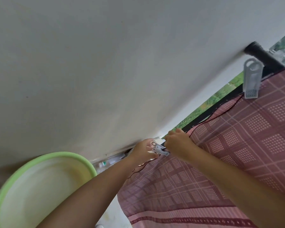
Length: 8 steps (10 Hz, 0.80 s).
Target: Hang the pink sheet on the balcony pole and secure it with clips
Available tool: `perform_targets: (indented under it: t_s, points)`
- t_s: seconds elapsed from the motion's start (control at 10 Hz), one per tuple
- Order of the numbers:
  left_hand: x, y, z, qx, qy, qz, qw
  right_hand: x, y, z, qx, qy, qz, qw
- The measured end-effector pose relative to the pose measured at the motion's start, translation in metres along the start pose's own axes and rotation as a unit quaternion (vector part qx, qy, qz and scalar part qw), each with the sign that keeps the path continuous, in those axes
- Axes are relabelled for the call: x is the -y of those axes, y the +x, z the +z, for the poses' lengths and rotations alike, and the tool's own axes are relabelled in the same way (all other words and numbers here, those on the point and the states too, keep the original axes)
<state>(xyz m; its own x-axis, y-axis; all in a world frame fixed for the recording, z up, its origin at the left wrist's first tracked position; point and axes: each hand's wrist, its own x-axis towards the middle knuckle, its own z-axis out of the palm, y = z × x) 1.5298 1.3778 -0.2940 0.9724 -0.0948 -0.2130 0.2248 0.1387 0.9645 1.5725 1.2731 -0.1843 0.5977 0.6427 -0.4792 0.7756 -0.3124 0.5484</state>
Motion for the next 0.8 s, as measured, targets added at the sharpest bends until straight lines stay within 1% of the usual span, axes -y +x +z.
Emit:
perform_targets:
  t_s: [0.1, 0.2, 0.3, 0.4, 0.5, 0.6, 0.7, 0.8]
  points:
    - [-0.015, -0.009, -0.01, 0.024, 0.166, 0.016, 0.986, 0.003, -0.022, -0.001, -0.113, -0.017, 0.062, 0.991]
    - [-0.049, -0.016, -0.02, -0.101, 0.351, 0.115, 0.924, 0.003, -0.058, 0.006, -0.247, -0.014, 0.118, 0.962]
    - [-0.098, -0.015, -0.015, -0.157, 0.462, 0.341, 0.803, -0.004, -0.099, 0.008, -0.35, -0.003, 0.246, 0.904]
    - [-0.158, -0.013, 0.013, -0.157, 0.518, 0.552, 0.634, -0.015, -0.146, 0.001, -0.422, 0.031, 0.381, 0.822]
    - [-0.225, -0.024, 0.064, -0.144, 0.495, 0.69, 0.508, -0.024, -0.191, -0.005, -0.493, 0.024, 0.467, 0.733]
    - [-0.277, -0.036, 0.119, -0.14, 0.456, 0.729, 0.491, -0.03, -0.222, -0.008, -0.515, 0.015, 0.52, 0.681]
    - [-0.302, -0.032, 0.157, -0.145, 0.463, 0.734, 0.475, -0.033, -0.249, -0.01, -0.545, 0.003, 0.539, 0.642]
    - [-0.306, -0.027, 0.168, -0.184, 0.46, 0.729, 0.472, -0.03, -0.28, -0.036, -0.611, 0.005, 0.525, 0.592]
